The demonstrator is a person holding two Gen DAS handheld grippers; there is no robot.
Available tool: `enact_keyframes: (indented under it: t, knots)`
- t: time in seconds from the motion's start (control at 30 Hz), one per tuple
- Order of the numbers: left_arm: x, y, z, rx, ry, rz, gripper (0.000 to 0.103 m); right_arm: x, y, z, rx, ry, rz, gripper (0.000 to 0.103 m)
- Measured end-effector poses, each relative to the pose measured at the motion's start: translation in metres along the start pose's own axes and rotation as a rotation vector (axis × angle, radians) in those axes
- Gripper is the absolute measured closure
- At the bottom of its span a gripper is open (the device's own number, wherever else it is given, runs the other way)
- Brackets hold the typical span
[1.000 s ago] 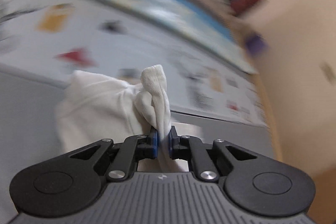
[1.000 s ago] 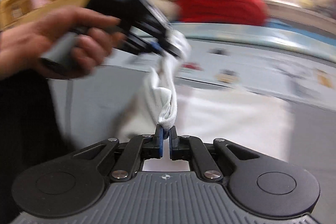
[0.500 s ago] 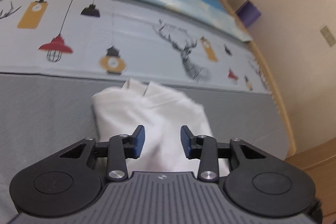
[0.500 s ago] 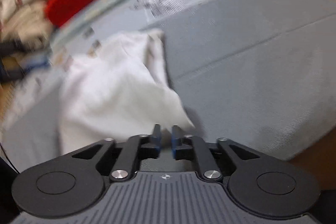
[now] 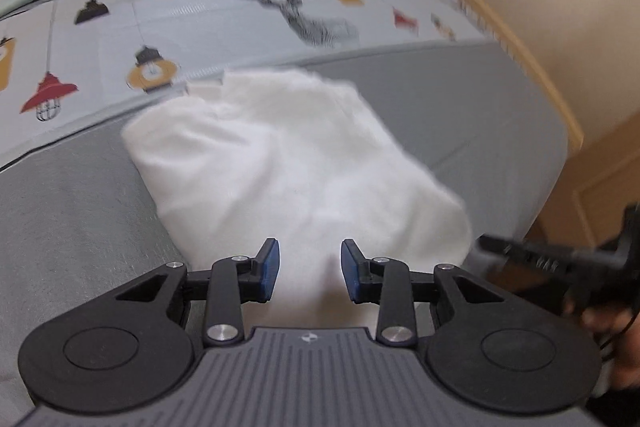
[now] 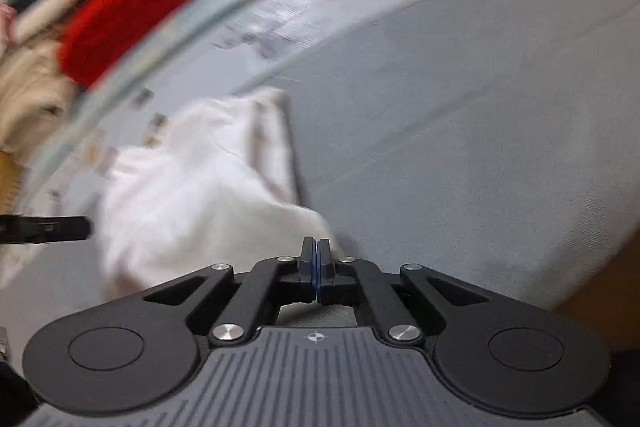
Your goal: Fold small clothes
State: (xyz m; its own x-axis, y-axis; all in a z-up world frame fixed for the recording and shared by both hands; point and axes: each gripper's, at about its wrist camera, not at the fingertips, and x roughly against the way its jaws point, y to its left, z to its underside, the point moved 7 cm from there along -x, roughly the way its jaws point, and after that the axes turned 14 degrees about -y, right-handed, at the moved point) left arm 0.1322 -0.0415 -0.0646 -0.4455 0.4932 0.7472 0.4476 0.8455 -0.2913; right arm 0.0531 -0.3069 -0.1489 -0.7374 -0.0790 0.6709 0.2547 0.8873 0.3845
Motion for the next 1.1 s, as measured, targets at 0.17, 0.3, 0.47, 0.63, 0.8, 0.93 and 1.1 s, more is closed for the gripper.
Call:
enact_keyframes:
  t: [0.17,0.3,0.47,0.63,0.8,0.93,1.1]
  knots:
    - [-0.038,0.003,0.035,-0.159,0.116,-0.117,0.071,0.002,-0.011,-0.020,-0.026,-0.005,-0.027,0.098]
    - [-0.027,0.007,0.025,-0.094,0.068,-0.099,0.070,0.009,0.010,-0.065,0.045,-0.101,-0.140,0.058]
    - [-0.004,0.028,0.008,0.000,-0.049,-0.168,0.070,-0.017,0.041,-0.109,0.156,-0.064,-0.235,0.052]
    - [0.010,0.056,-0.004,0.115,-0.117,-0.269,0.070,-0.066,0.061,-0.121,0.139,0.001,-0.269,0.052]
    - [0.021,0.078,-0.017,0.214,-0.168,-0.323,0.070,-0.122,0.063,-0.093,0.019,0.110,-0.262,0.052]
    - [0.022,0.092,-0.026,0.263,-0.194,-0.338,0.070,-0.140,0.084,-0.088,0.049,0.111,-0.290,0.054]
    - [0.015,0.095,-0.037,0.291,-0.221,-0.334,0.070,-0.142,0.085,-0.098,0.041,0.039,-0.255,0.098]
